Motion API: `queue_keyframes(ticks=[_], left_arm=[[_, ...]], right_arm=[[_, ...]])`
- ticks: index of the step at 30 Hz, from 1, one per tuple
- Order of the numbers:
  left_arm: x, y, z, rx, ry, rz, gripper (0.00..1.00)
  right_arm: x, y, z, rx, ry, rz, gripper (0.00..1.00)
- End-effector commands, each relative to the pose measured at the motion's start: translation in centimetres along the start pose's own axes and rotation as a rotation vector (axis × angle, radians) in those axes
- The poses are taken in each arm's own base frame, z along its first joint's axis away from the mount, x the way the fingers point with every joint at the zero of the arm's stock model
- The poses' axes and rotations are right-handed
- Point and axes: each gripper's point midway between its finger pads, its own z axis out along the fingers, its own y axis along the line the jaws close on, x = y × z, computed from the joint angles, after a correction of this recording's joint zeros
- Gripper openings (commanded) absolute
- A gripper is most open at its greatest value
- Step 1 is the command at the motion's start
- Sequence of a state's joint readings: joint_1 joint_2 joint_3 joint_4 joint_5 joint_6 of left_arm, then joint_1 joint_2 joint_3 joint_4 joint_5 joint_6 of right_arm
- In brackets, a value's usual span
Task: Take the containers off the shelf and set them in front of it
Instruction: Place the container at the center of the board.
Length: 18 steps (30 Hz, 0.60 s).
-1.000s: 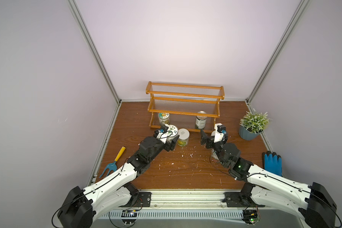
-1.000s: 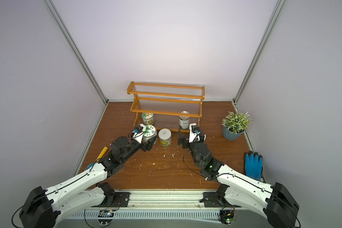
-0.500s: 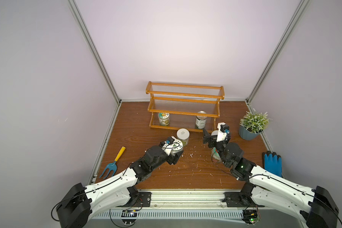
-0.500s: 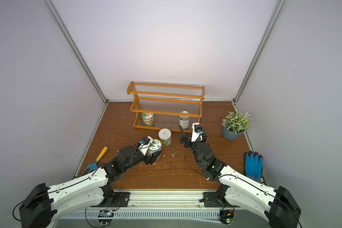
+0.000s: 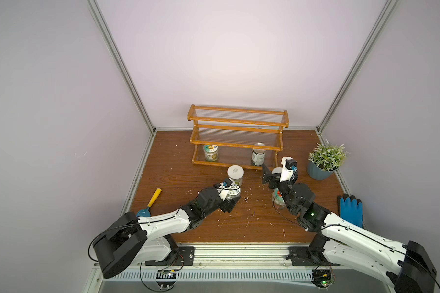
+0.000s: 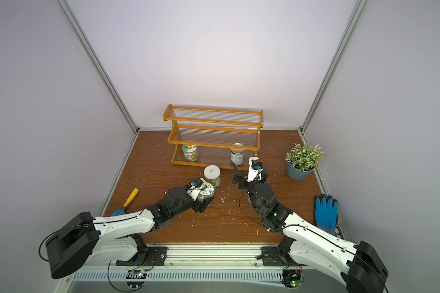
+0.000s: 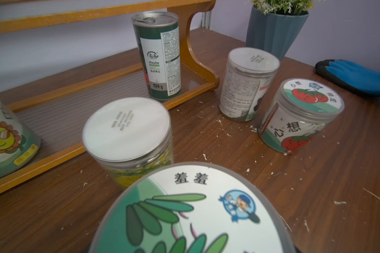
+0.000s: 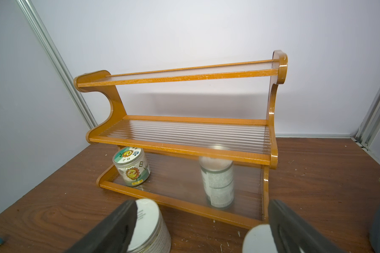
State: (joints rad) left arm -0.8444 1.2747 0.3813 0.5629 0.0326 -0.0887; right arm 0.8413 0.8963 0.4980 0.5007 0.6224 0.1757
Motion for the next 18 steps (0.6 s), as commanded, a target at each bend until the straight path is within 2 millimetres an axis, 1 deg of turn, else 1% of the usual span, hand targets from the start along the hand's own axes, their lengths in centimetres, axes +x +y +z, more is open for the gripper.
queue_keyframes(ticks=[1, 6, 10, 18], left_arm=[[-3.1, -1.0, 0.7, 0.040, -0.098, 0.064, 0.54], [-2.7, -1.4, 1.1, 0.062, -0.106, 0.064, 0.53], [-2.5, -1.1, 1.6, 0.047, -0.119, 0.064, 0.53], [-1.5, -0.5, 3.2, 0.012, -0.113, 0.059, 0.54]], right_arm=[[-1.9, -0.5, -0.3, 0.008, -0.062, 0.040, 0.99], [-2.3, -0.8, -0.3, 0.009, -0.072, 0.040, 0.99], [-2.4, -1.0, -0.2, 0.008, -0.074, 0.040, 0.99], [-2.8, -1.2, -0.1, 0.008, -0.078, 0.036, 0.99]])
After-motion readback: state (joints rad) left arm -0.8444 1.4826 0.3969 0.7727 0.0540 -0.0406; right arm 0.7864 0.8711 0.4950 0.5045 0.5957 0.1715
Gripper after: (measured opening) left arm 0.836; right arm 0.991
